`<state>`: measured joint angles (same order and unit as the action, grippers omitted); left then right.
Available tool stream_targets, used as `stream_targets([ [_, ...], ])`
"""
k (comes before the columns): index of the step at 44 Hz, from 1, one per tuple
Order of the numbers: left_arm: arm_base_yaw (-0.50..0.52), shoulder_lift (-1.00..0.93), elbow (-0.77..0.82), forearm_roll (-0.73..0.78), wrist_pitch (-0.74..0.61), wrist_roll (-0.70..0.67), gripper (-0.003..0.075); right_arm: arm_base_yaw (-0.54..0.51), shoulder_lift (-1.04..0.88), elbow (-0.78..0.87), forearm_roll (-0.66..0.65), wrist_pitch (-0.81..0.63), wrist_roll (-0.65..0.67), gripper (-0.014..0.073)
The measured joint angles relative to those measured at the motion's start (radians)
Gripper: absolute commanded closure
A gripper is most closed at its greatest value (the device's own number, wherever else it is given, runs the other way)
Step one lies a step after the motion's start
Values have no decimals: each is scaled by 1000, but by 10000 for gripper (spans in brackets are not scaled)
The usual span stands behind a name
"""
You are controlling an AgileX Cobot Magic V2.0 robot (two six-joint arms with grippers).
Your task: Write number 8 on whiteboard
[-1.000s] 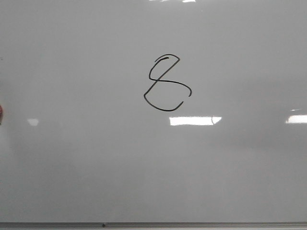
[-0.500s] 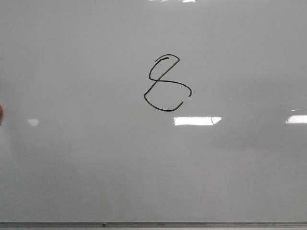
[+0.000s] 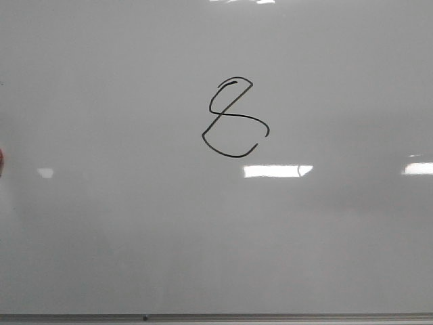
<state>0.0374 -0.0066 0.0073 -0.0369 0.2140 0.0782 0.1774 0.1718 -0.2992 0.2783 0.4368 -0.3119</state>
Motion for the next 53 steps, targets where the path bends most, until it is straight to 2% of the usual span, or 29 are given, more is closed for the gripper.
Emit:
stream_targets([
  [6, 0, 0, 0, 0, 0, 0, 739, -58, -45, 100, -40, -144, 28, 661],
  [12, 0, 0, 0, 0, 0, 0, 739, -130, -110, 231, -129, -221, 159, 661],
  [20, 0, 0, 0, 0, 0, 0, 739, -148, -176, 324, -161, -210, 238, 661],
  [34, 0, 0, 0, 0, 0, 0, 739, -148, -182, 326, -168, -149, 246, 661],
  [53, 0, 0, 0, 0, 0, 0, 739, -149, -182, 326, -169, -147, 246, 661],
])
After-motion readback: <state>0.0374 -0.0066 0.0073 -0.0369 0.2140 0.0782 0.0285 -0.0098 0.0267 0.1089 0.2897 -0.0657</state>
